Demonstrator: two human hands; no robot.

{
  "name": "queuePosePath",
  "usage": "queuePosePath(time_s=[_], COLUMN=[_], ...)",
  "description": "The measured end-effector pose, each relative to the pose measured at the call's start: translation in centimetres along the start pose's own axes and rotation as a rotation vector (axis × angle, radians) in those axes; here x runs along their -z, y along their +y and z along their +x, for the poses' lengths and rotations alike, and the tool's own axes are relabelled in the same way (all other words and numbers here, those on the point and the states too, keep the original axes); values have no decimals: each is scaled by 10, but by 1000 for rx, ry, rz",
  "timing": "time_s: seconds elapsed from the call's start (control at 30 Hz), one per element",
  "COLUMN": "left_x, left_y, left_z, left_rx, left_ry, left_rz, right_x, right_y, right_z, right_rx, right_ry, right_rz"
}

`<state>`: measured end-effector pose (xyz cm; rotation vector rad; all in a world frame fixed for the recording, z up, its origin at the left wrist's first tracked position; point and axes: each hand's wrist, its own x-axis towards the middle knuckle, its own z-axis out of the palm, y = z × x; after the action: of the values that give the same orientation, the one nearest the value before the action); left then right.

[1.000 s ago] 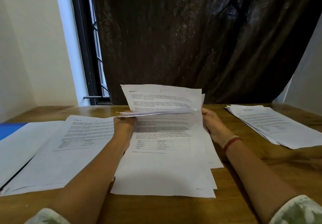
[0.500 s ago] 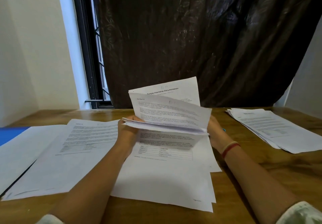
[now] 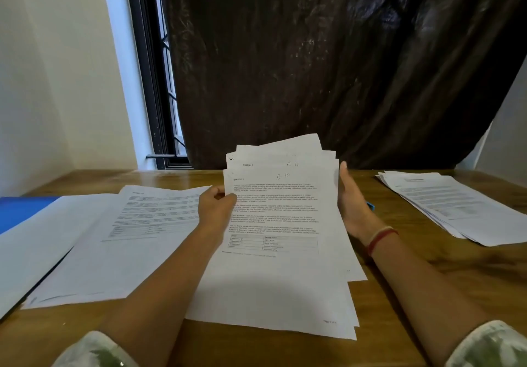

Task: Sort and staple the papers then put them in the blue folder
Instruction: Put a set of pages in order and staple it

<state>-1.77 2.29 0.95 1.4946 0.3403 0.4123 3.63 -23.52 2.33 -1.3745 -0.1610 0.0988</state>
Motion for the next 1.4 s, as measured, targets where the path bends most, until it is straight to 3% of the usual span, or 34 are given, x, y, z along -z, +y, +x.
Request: queuePosePath(time_s=[0.17,0.27,0.47,0.6,0.7,0.83,1.0,1.1,1.2,1.27,1.4], left_x=[0,-1,-2,4,7,2,3,2,2,1,-5], left_y=[5,6,12,14,14,15,20,21,18,19,33], left_z=[-2,-3,-7,-6,-4,-7,-6,-8,-9,-6,-17], left_rx=[4,-16,-23,71,137,123,117,111,90,47,-157], left_ry=[39,51,20,-107,-305,-344,-320,-295,-273,-281,-201], left_rz=[-58,-86,-165,-215,-60,96,112,91,85,74,15], right_x=[3,-2,-7,-5,-6,-9,-2,-3,-3,-10,-32], right_y=[0,4,0,-6,-8,-12,-14,-14,-15,-19,-28], right_z=[-16,-13,-6,-9,-10,-11,-11,-17,-23,-27,-33], right_rx=[-104,-91,-102,-46,-17,13,-4,-85,-52,14,246], right_ry=[-342,-204,-37,10,44,80,-34,-188,-334,-260,107], right_rz=[-220,-364,-405,-342,-313,-306,-229,-266,-261,-348,-451])
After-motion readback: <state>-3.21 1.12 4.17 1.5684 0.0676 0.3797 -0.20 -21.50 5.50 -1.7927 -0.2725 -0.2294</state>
